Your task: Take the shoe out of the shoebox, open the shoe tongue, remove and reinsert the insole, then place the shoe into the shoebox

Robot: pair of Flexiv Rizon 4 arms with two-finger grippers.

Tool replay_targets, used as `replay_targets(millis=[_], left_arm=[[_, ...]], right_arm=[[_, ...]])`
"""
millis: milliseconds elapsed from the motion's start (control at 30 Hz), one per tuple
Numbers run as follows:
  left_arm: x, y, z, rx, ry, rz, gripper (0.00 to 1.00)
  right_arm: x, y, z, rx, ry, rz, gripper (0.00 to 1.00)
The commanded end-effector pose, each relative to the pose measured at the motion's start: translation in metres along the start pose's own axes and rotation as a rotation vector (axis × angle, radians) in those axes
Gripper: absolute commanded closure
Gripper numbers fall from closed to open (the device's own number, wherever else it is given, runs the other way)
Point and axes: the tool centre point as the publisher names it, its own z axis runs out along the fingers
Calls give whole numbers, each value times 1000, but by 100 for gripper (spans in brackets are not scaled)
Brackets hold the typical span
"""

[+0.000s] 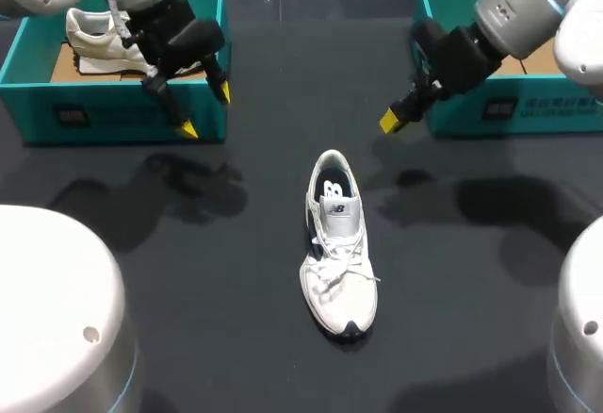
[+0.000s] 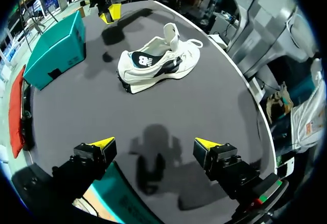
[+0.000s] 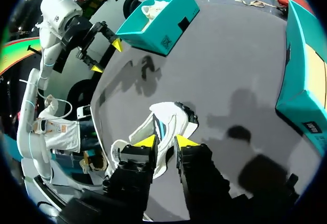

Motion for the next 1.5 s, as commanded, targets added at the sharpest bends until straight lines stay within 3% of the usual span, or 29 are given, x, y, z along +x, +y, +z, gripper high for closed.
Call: replay_targets(millis=[33, 400, 500, 667, 767, 1267, 1500], left_arm=[[-7, -6, -13, -37, 66, 6, 0], [-9, -4, -15, -47, 70, 59, 0], [-14, 8, -27, -70, 79, 161, 0], [-23, 30, -45, -120, 88, 266, 0], [-26, 39, -59, -153, 58, 368, 0], [-26, 39, -58, -166, 62, 391, 0], [-34, 42, -60, -173, 67, 415, 0]], right_arm=[[15, -2, -12, 140, -201, 96, 100], [15, -2, -12, 140, -201, 96, 100], [25, -3, 10, 92, -220, 117, 100], [50, -4, 30, 43, -346, 174, 100], [59, -1, 47, 77, -451, 203, 100], [59, -1, 47, 77, -451, 203, 100], [75, 11, 58, 125, -577, 235, 100]])
